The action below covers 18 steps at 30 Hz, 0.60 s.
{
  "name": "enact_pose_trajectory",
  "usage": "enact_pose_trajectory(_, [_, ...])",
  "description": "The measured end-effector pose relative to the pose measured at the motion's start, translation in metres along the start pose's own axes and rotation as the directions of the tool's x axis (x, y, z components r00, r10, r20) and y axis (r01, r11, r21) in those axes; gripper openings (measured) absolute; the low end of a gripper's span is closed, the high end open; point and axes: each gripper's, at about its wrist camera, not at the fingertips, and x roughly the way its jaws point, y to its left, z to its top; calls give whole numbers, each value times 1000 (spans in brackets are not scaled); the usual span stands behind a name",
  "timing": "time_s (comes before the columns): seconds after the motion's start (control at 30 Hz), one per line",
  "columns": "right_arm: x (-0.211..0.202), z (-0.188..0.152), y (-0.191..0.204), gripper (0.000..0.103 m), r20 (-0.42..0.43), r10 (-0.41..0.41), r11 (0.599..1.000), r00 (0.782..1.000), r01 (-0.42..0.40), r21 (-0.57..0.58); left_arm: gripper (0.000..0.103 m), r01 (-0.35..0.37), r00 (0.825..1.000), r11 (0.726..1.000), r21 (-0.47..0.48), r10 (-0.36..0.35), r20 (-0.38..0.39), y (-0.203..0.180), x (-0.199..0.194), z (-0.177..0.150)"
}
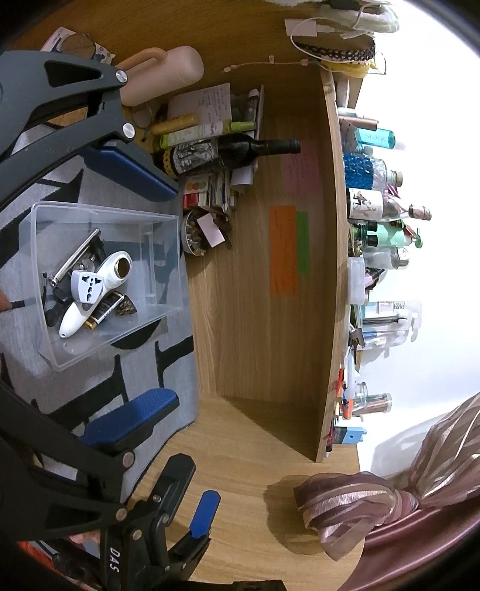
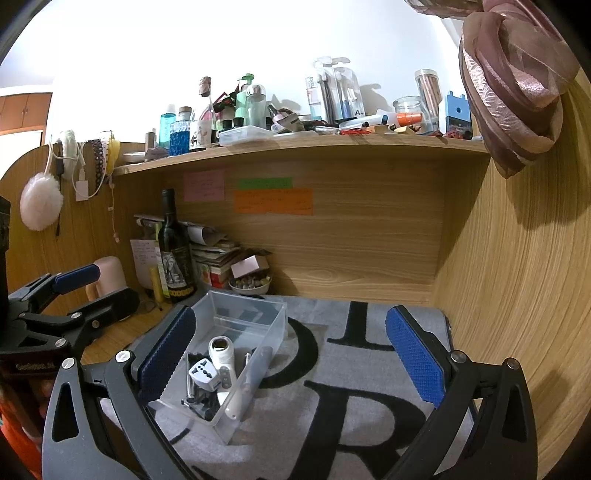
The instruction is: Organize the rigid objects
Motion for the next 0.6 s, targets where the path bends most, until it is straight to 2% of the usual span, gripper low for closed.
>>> enact_pose_trajectory(0.23, [1,1,-2,103,0,-1,1000,1000,1,1,102,31,999,1000,1,-31,-19,0,2,0])
enact_pose_trajectory(0.6, [4,1,-3,103,-4,-3,1000,1000,3,0,102,26,999,1000,-5,-26,-29,2,4,-1])
